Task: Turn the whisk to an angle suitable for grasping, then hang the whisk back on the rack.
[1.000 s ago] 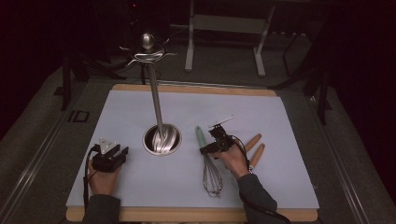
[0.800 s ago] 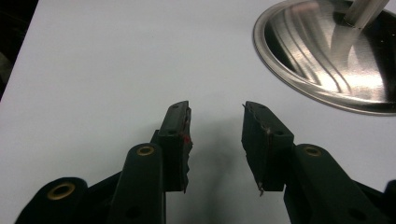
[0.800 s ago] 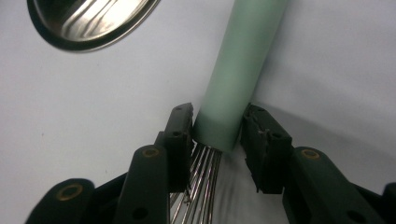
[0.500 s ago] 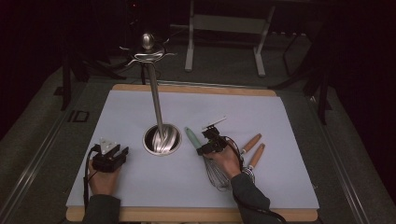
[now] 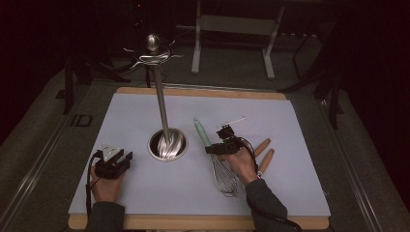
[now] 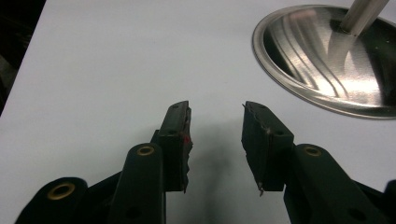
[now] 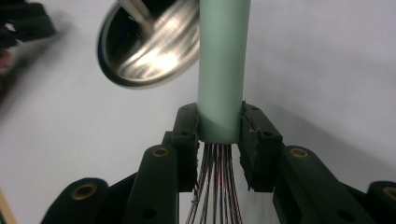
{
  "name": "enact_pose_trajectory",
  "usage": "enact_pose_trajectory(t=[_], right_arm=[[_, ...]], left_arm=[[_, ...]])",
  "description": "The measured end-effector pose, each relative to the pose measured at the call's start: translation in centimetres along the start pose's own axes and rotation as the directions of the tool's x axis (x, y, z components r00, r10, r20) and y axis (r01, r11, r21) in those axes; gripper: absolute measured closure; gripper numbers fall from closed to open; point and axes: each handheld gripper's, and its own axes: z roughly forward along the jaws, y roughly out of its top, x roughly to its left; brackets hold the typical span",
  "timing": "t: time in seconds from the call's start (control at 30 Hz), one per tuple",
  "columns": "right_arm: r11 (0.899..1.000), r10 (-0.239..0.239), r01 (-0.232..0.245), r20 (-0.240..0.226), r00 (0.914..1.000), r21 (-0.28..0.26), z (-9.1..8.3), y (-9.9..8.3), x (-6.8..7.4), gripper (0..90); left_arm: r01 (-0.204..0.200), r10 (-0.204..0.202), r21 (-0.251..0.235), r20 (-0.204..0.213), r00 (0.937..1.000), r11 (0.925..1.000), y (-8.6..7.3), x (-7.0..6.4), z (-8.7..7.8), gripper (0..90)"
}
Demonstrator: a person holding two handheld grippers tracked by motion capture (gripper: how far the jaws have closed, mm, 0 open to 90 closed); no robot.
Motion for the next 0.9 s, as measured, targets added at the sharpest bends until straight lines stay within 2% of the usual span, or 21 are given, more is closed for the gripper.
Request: enact_pose_trajectory(t=[0.17, 0.27, 0.57, 0.9], right_arm=[[0.998, -0.055, 0.056, 0.009, 0.9984, -0.038, -0.8, -0.2, 0.7, 69.3], [0.996, -0.073, 0.074, 0.009, 0.9973, -0.047, -0.9, -0.2, 0.8, 69.3], [0.995, -0.091, 0.091, 0.006, 0.9959, -0.034, -0.7, -0.3, 1.1, 69.3], [0.996, -0.078, 0.077, -0.004, 0.9970, -0.054, -1.7, 0.0, 1.1, 69.2]], left_arm=[[-0.002, 0.002, -0.008, -0.002, 1.0000, 1.0000, 0.0, 0.0, -0.1, 62.3], [0.003, -0.003, -0.013, 0.002, 1.0000, 0.9999, -0.1, 0.0, -0.1, 62.1], [0.002, -0.002, -0.019, -0.003, 1.0000, 0.9998, -0.1, 0.0, -0.2, 61.7], [0.001, -0.001, -0.023, -0.006, 1.0000, 0.9997, -0.1, 0.0, -0.2, 61.4]])
